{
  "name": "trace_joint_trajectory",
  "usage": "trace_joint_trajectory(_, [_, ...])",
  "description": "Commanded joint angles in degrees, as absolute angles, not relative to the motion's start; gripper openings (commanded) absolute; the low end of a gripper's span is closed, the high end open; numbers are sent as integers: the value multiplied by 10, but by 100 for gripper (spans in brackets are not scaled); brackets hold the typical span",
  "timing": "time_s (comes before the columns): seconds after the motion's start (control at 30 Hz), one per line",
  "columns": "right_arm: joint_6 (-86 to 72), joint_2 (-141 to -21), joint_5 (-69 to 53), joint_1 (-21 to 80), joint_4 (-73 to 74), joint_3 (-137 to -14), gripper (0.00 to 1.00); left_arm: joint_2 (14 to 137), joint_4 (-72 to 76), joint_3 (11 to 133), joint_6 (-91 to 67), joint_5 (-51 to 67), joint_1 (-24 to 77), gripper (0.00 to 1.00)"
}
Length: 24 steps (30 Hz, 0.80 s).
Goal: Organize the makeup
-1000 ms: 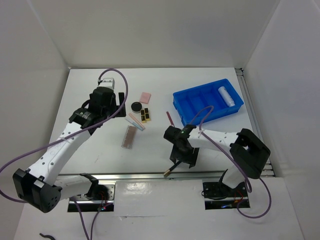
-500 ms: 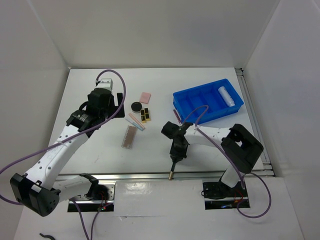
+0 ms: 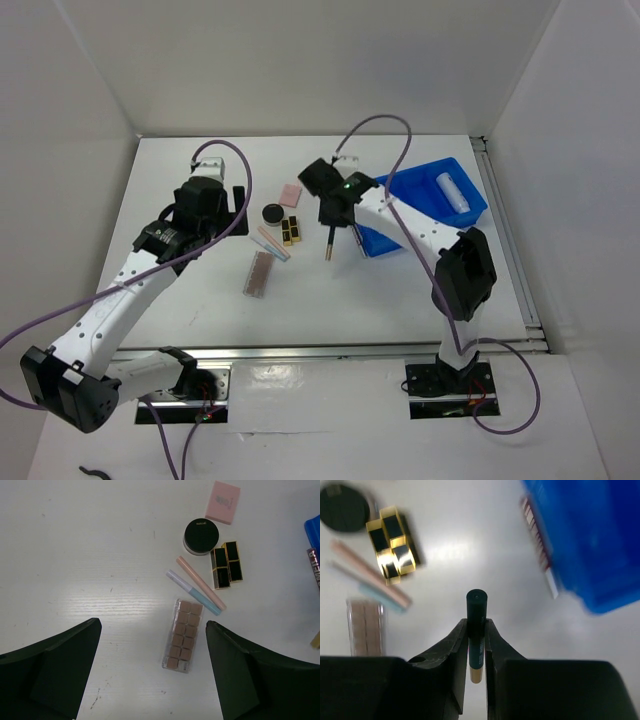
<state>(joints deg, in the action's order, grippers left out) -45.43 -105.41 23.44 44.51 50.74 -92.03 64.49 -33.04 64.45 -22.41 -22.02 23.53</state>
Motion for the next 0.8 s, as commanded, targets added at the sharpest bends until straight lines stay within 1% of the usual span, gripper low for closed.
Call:
trace_joint_trajectory(0.0, [-358, -1081, 379, 403, 546, -1004, 0, 635, -322, 655, -212, -238, 237, 100])
trace_joint_trajectory(0.07, [-323, -1092, 407, 373, 528, -1048, 0, 641, -322, 655, -212, -238, 237, 100])
trace_joint_trajectory(0.27, [-238, -1111, 433, 298, 442, -1083, 0, 652, -322, 661, -212, -238, 237, 100])
trace_joint_trajectory(0.47, [-198, -1143, 433, 255, 425, -1083, 0, 657, -322, 661, -212, -249, 237, 100])
trace_joint_trajectory(0.67, [-179, -1157, 390, 250, 396, -1035, 0, 663, -322, 661, -212, -254, 237, 100])
trace_joint_trajectory(0.73, [-179, -1157, 374, 255, 389, -1017, 2, 663, -322, 661, -212, -254, 237, 100])
trace_joint_trajectory(0.77, [-179, -1162, 368, 260, 388, -1017, 9, 663, -322, 661, -212, -254, 237, 100])
